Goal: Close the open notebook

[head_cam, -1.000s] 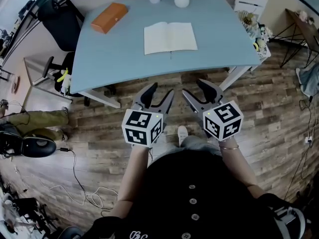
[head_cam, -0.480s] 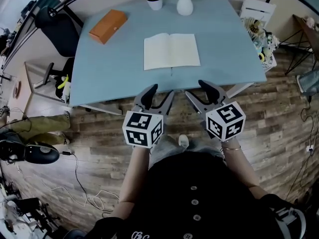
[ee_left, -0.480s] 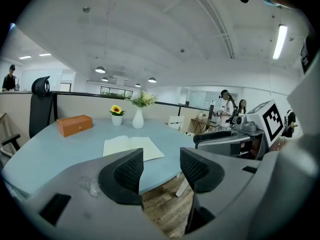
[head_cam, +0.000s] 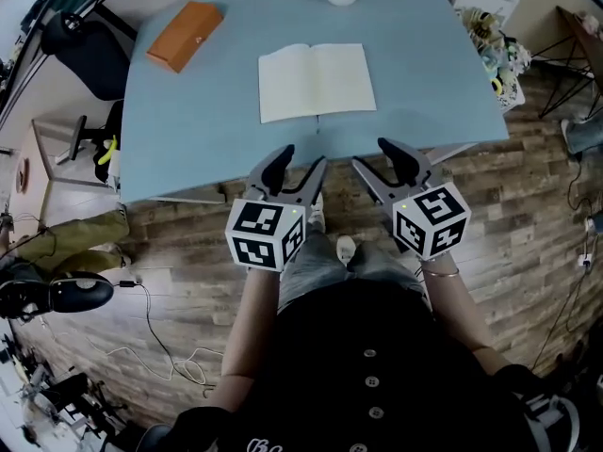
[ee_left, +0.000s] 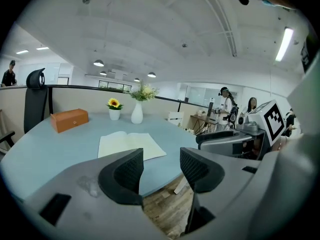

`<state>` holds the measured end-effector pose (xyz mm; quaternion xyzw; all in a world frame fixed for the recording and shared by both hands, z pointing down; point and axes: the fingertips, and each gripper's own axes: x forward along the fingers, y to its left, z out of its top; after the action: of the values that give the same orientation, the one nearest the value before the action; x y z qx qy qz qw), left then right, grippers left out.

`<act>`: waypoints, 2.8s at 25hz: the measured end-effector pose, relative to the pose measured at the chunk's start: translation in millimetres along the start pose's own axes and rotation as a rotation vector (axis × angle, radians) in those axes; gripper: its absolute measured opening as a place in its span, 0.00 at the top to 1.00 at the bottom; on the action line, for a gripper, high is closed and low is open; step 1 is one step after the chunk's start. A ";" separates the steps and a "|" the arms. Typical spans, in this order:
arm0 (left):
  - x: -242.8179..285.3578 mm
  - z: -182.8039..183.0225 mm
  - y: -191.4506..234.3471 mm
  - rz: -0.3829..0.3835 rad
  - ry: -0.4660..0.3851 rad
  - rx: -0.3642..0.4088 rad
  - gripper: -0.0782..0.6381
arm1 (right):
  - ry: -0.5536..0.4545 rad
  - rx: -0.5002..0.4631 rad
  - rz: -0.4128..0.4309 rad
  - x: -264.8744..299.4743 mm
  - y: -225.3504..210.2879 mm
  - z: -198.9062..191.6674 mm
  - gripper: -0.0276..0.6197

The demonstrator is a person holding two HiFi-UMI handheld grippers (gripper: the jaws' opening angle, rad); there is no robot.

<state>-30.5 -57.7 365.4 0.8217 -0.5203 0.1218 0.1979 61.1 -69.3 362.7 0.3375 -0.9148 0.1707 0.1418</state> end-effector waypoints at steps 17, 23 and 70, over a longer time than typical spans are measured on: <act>84.0 58.1 80.7 -0.163 0.013 0.089 0.59 | -0.057 0.028 -0.179 89.5 -49.6 56.5 0.62; 105.1 73.6 96.7 -0.236 0.017 0.127 0.59 | -0.065 0.051 -0.251 108.8 -62.2 64.4 0.62; 175.4 -24.1 62.6 -0.324 0.383 0.458 0.59 | 0.067 0.199 -0.271 109.2 -130.0 6.5 0.63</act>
<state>-11.7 -212.2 470.6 0.8791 -0.2954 0.3546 0.1189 66.8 -226.9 425.9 0.4640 -0.8344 0.2508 0.1600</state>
